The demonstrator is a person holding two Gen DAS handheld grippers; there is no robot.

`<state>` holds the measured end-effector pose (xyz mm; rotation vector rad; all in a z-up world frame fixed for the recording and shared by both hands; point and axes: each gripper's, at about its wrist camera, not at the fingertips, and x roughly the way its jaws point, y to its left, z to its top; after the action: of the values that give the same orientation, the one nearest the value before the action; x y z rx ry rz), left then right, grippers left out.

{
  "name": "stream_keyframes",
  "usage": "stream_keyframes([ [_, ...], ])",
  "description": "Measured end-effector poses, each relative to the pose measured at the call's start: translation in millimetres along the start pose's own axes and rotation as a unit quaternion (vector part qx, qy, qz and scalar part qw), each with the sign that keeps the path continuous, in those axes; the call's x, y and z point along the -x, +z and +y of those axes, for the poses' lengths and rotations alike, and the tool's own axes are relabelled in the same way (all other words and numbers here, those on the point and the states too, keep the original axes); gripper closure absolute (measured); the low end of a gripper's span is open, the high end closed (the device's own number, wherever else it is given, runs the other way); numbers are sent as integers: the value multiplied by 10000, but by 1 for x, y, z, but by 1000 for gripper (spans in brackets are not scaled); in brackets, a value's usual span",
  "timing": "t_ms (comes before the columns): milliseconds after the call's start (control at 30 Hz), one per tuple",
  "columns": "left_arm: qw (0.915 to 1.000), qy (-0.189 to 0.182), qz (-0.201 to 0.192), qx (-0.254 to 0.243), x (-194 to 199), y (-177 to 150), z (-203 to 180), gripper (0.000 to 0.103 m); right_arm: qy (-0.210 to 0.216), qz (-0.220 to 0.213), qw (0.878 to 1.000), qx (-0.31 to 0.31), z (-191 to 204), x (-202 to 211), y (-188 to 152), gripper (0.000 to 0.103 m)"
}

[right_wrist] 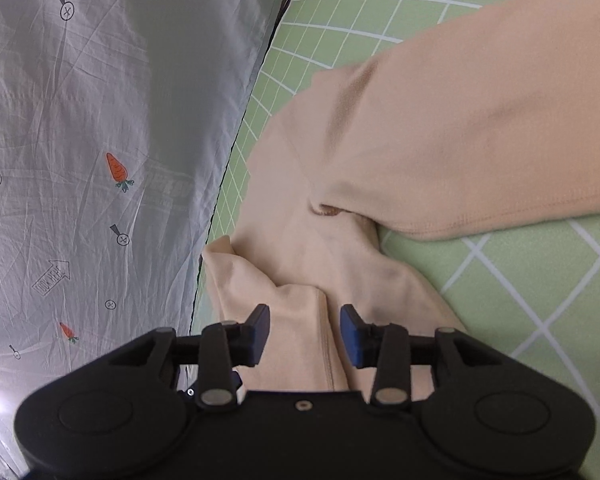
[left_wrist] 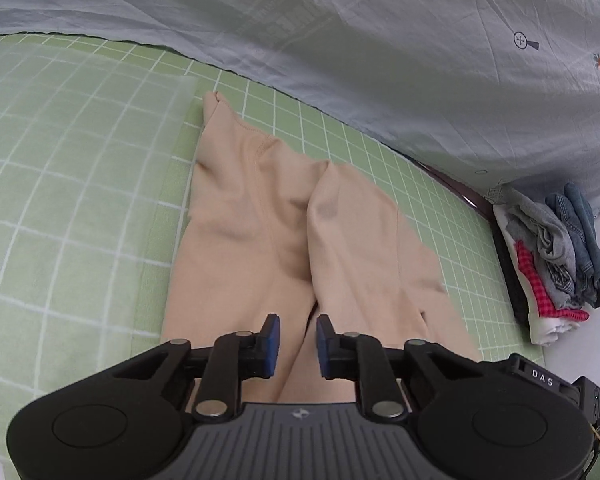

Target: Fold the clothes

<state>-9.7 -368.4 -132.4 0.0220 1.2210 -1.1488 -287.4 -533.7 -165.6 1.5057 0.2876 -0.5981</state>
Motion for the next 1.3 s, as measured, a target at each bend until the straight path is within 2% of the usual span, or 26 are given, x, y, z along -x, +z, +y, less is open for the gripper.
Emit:
stream_keyframes([
  [200, 9993, 115, 249, -250, 11, -36, -2, 89, -371, 207, 9983, 405, 1, 12, -20, 63],
  [400, 9972, 533, 376, -357, 18, -64, -1, 87, -500, 342, 9957, 702, 2, 27, -38, 63],
  [500, 9982, 466, 284, -232, 24, -74, 2, 89, -496, 354, 9957, 700, -1, 35, -44, 63],
  [533, 9985, 440, 252, -208, 27, -78, 3, 100, -495, 359, 9956, 704, -2, 39, -46, 63],
  [567, 9987, 413, 212, -229, 30, -81, 2, 103, -496, 361, 9956, 710, -3, 43, -49, 63],
  [733, 9988, 351, -215, -276, 54, -98, -7, 103, -545, 391, 9945, 800, -8, 59, -61, 63],
  [833, 9967, 695, -289, -300, 64, -106, -8, 103, -600, 431, 9944, 762, -15, 66, -68, 63],
  [933, 9955, 917, -165, -151, 65, -116, 0, 103, -659, 479, 9938, 757, -21, 71, -73, 63],
  [967, 9954, 945, -132, -81, 66, -120, 3, 101, -672, 493, 9936, 768, -22, 72, -74, 63],
  [1000, 9952, 968, -110, -27, 67, -123, 5, 94, -683, 504, 9933, 779, -23, 74, -75, 63],
  [1067, 9951, 976, -125, -25, 69, -128, 6, 91, -698, 521, 9930, 804, -26, 79, -78, 63],
  [1133, 9949, 987, -150, -127, 69, -130, 2, 74, -713, 547, 9926, 822, -28, 82, -81, 63],
  [1200, 9946, 997, -176, -229, 69, -133, -3, 65, -738, 582, 9921, 829, -31, 85, -83, 63],
  [1300, 9923, 1142, -201, -446, 69, -137, -10, 65, -758, 626, 9914, 867, -34, 89, -86, 63],
])
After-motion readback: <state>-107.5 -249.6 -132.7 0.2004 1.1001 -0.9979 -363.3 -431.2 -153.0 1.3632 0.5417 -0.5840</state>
